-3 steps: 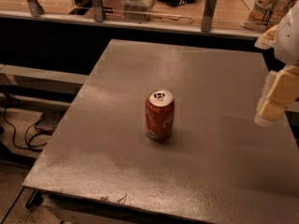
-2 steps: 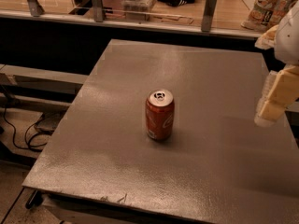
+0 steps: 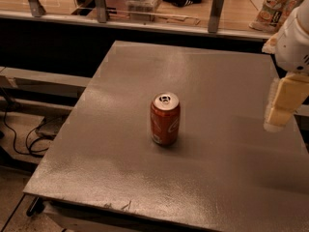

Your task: Pick green rice chip bag

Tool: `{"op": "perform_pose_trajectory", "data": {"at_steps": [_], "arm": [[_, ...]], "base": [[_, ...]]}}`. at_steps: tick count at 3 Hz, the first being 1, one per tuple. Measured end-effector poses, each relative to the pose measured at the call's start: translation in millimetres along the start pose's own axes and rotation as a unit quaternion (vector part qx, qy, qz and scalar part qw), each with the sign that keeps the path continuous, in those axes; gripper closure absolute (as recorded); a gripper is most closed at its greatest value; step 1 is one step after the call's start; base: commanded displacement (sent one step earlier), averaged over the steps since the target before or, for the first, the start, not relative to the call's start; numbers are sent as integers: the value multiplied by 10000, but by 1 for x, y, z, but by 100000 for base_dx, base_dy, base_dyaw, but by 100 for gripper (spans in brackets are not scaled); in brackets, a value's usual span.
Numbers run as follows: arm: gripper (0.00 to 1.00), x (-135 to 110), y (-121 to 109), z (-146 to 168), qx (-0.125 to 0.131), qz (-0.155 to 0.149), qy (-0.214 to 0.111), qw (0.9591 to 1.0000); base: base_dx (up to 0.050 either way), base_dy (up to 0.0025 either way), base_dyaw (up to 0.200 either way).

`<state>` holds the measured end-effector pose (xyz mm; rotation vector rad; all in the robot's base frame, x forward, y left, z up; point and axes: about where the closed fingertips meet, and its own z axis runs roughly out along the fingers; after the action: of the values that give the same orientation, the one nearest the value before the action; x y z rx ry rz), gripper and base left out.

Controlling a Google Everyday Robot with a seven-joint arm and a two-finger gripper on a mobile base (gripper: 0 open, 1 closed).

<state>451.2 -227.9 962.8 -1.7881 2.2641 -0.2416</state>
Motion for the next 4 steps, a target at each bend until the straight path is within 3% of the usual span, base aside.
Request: {"op": "perform_pose_trajectory", "data": {"at_steps": [1, 2, 3, 4], "arm": [[0, -3, 2, 16, -187, -135, 164, 9996], [0, -5, 19, 15, -380, -250, 60, 9989], [0, -17, 48, 5, -395, -500, -212, 9977], [0, -40, 79, -10, 32, -792, -96, 9968]], "base": [[0, 0, 0], [0, 0, 0], [0, 0, 0], [0, 0, 0]]}}
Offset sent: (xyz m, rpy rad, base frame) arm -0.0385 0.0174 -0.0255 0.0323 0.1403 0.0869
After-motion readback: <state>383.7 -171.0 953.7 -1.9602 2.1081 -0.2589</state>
